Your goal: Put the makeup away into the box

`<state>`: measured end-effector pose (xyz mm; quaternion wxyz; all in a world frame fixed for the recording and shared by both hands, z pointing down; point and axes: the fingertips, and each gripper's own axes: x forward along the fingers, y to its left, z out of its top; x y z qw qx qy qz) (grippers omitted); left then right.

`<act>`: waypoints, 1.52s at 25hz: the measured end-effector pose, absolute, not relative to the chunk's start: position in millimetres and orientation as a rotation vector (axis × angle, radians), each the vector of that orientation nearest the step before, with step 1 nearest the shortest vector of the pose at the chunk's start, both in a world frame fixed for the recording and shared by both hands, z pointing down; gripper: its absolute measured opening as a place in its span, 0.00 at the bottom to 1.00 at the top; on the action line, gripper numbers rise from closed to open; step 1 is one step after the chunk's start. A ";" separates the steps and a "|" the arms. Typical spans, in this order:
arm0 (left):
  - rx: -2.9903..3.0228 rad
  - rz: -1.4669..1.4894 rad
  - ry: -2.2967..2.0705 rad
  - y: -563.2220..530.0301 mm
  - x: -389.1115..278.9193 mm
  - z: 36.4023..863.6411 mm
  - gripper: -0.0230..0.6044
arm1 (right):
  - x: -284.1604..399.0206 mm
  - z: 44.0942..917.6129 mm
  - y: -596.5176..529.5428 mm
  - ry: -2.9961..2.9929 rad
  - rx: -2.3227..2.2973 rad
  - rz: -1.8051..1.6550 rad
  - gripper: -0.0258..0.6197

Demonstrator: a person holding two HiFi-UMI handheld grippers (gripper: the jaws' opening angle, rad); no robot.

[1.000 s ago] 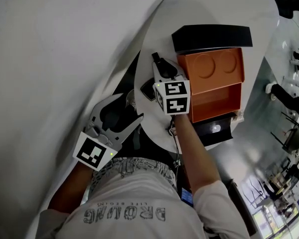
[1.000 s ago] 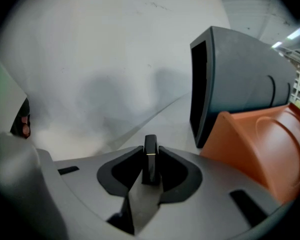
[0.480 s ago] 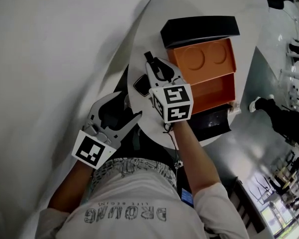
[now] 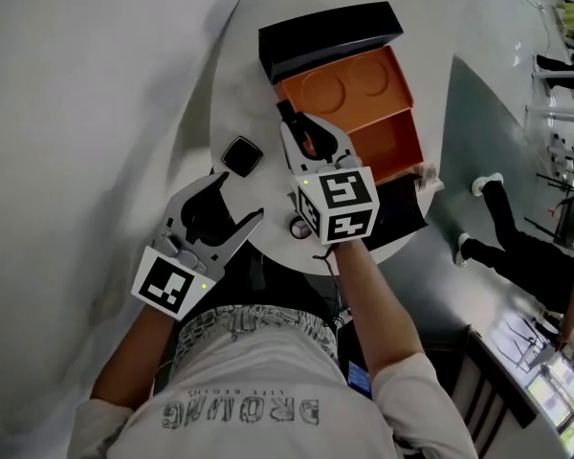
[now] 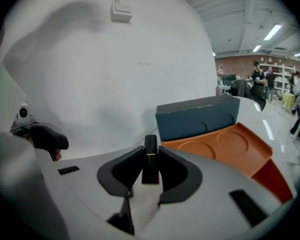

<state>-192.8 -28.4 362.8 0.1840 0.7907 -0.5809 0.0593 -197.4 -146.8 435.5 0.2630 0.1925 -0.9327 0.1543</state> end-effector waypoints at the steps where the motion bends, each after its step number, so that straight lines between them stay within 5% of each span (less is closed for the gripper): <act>1: 2.233 0.168 -1.631 -30.3 -188.2 363.0 0.48 | -188.5 434.4 -149.9 -2.520 0.537 0.418 0.20; 12: 2.329 0.201 -1.540 -69.4 -125.8 371.6 0.48 | -84.0 446.2 -196.4 -2.470 0.727 0.437 0.20; 38: 2.359 0.216 -1.397 -124.0 -95.2 391.1 0.48 | -8.8 503.1 -260.0 -2.277 0.856 0.434 0.20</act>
